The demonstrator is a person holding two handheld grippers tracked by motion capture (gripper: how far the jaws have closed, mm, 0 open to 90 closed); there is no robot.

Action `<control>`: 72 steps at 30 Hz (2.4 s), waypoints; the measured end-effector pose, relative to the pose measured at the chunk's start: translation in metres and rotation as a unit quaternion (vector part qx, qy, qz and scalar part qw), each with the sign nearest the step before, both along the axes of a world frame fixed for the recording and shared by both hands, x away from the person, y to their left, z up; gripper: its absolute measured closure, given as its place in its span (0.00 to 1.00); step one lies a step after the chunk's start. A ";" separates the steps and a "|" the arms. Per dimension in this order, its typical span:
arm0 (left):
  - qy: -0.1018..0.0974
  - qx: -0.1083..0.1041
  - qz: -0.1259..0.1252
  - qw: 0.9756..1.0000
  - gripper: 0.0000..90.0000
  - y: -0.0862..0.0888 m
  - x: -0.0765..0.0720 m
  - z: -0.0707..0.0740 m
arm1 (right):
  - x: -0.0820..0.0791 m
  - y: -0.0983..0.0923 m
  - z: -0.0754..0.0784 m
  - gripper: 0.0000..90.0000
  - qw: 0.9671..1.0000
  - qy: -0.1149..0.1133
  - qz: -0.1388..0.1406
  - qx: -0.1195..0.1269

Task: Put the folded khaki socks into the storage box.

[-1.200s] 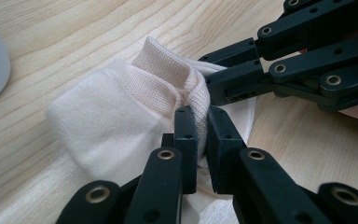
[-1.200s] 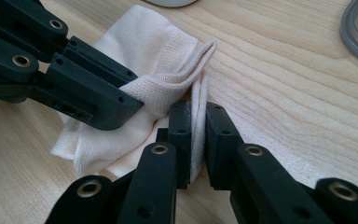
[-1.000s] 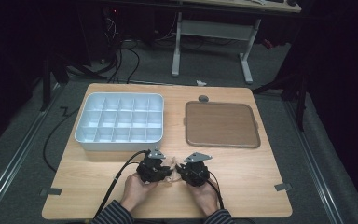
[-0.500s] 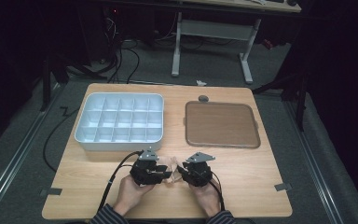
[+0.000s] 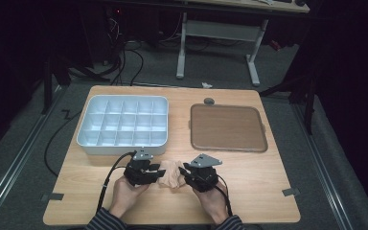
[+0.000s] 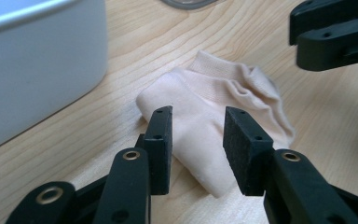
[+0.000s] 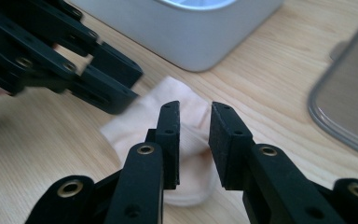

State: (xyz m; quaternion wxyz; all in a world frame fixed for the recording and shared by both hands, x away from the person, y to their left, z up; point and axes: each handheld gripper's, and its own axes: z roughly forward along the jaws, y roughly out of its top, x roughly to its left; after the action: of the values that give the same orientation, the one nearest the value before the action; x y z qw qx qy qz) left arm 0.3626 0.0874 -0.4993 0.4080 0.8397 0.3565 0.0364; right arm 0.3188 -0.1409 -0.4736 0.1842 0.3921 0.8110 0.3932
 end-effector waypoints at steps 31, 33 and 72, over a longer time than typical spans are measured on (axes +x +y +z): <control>0.004 0.019 -0.034 0.999 0.70 -0.023 -0.006 -0.016 | 0.006 0.008 -0.018 0.77 0.999 0.034 0.003 -0.016; 0.004 0.019 -0.034 0.999 0.69 -0.023 -0.006 -0.016 | 0.009 0.012 -0.022 0.76 0.999 0.041 0.001 -0.027; -0.003 0.059 -0.009 0.998 0.65 -0.027 -0.014 -0.021 | 0.001 -0.001 -0.046 0.90 0.995 0.024 -0.021 -0.092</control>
State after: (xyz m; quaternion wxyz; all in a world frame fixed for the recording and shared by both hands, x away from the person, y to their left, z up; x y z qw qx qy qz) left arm 0.3486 0.0599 -0.5204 0.3596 0.8652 0.3450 0.0563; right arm 0.3198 -0.1422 -0.5194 0.2079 0.4001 0.8393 0.3037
